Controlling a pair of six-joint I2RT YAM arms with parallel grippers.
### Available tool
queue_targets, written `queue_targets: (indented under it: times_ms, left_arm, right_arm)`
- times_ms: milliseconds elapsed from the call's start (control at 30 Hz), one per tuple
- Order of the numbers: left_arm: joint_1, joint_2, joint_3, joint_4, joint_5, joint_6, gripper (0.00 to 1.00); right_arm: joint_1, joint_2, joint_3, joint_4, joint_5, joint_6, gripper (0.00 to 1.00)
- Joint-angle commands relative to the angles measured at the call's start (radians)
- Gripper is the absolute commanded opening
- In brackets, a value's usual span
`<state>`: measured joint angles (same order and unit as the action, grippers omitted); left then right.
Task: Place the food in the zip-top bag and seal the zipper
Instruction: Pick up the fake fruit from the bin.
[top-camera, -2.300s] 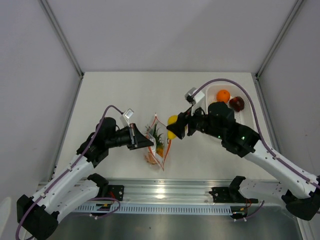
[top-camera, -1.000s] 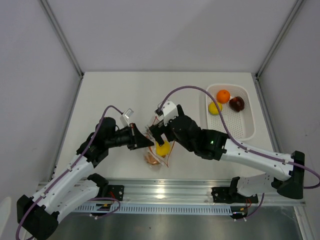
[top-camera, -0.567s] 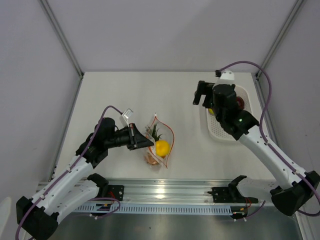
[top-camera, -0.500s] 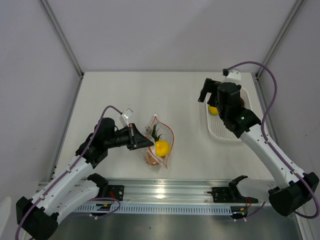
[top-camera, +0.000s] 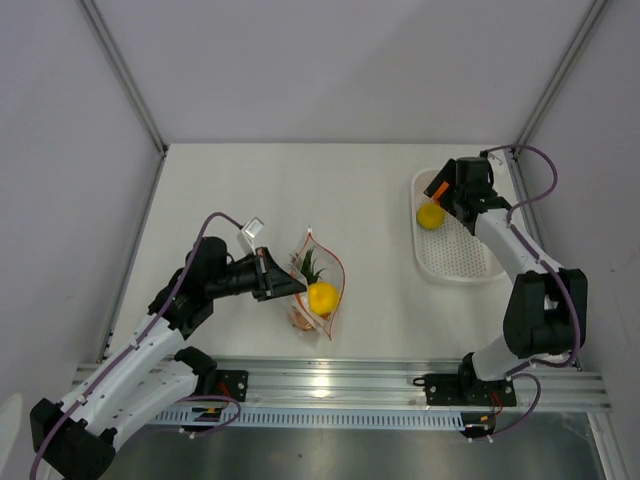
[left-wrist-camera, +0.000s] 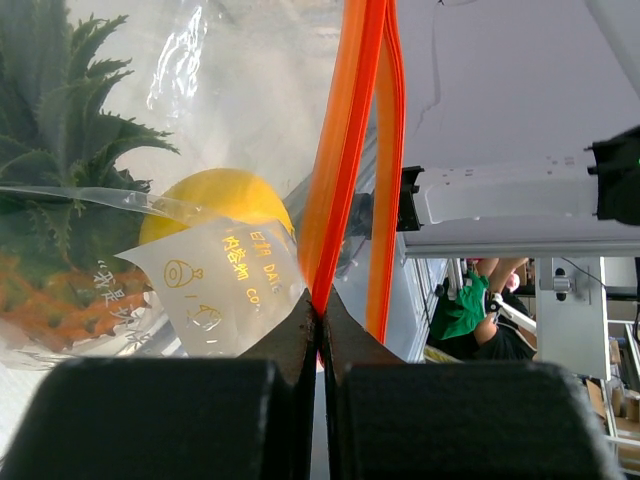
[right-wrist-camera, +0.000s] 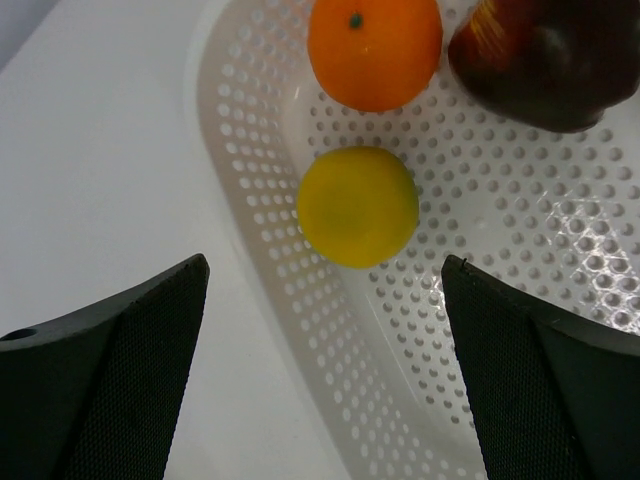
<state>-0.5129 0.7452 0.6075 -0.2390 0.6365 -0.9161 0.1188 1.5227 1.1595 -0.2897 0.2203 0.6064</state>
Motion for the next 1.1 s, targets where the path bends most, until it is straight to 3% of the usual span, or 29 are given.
queue_targets:
  times_ms: [0,367,600,733,933,1033,1067]
  left_arm:
    - [0.001,-0.02,-0.003,0.007,0.025,-0.006,0.01]
    - [0.001,-0.033,-0.009,-0.003,0.025,-0.001,0.01]
    - [0.001,-0.04,-0.012,-0.008,0.023,-0.003,0.0]
    - [0.001,-0.043,-0.015,-0.008,0.02,-0.003,0.01]
    - [0.001,-0.047,-0.023,-0.009,0.02,-0.006,0.01]
    - [0.001,-0.046,-0.02,-0.01,0.02,-0.006,0.01]
    - [0.001,-0.046,-0.02,-0.011,0.02,-0.006,0.01]
  right_arm:
    - [-0.016,0.091,0.035,0.067,-0.074,0.061,0.99]
    - [-0.025,0.304,0.06,0.129,-0.111,0.105,0.99]
    - [-0.027,0.358,0.063,0.208,-0.111,0.056,0.99]
    - [-0.027,0.379,0.068,0.221,-0.111,0.033,0.94]
    - [-0.041,0.366,0.037,0.24,-0.153,0.039,0.72]
    - [-0.05,0.326,0.008,0.248,-0.16,0.041,0.33]
    - [-0.051,0.298,0.005,0.244,-0.16,0.041,0.28]
